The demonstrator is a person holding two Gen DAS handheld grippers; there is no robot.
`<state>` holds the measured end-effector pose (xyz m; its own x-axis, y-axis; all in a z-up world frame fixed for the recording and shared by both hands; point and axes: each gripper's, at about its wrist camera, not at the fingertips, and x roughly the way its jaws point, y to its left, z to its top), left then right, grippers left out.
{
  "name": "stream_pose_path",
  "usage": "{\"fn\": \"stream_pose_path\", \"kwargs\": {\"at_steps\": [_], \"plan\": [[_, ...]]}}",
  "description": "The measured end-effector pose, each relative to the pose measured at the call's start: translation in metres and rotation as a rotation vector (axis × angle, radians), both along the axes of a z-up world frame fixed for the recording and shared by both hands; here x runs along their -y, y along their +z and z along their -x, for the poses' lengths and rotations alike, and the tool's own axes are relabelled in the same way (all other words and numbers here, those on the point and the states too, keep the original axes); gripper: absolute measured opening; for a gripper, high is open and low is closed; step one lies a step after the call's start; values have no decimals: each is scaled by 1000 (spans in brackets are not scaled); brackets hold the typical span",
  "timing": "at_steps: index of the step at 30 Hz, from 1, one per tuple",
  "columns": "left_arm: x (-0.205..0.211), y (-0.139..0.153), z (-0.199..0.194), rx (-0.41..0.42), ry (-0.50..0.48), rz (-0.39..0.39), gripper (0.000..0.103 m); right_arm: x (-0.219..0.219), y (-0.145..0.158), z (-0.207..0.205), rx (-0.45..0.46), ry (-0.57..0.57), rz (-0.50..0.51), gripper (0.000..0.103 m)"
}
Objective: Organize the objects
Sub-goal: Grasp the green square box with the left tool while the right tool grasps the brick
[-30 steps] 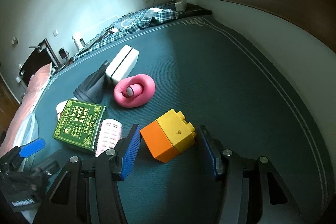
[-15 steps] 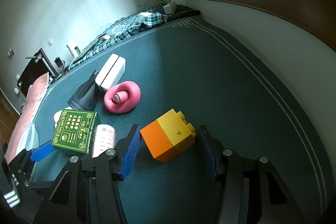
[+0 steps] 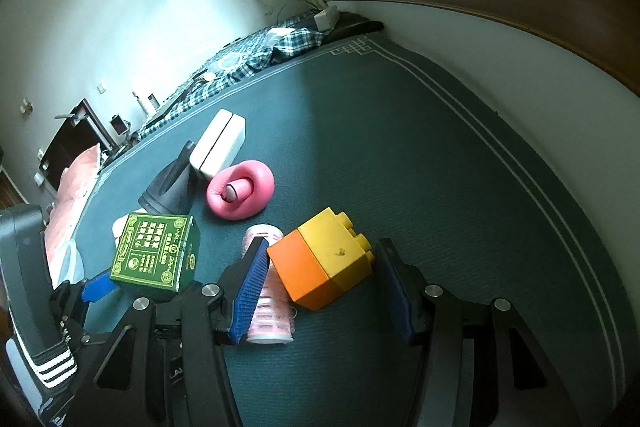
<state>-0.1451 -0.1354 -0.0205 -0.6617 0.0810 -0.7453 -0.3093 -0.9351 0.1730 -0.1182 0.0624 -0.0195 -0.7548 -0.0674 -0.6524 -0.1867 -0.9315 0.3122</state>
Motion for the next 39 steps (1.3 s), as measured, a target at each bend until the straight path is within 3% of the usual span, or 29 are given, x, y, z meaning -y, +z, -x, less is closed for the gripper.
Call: {"fn": "stream_pose_path", "kwargs": {"at_steps": [1, 3, 14, 23, 30, 36, 39], "plan": [[-1, 0, -1, -3, -5, 1, 92, 0, 0, 1, 0, 2, 0, 56], [-2, 0, -3, -2, -20, -2, 77, 1, -1, 1, 0, 6, -2, 56], [11, 17, -23, -36, -22, -39, 74, 2, 1, 1, -14, 10, -2, 56], [34, 21, -43, 1, -12, -69, 74, 4, 3, 2, -27, 9, -16, 56], [54, 3, -51, 79, 31, -75, 76, 6, 4, 2, -32, 14, -24, 56], [60, 0, -43, 100, 62, -101, 89, 7, 3, 3, -29, 9, -28, 56], [57, 3, -39, 94, 61, -108, 90, 7, 3, 3, -30, 10, -28, 56]]}}
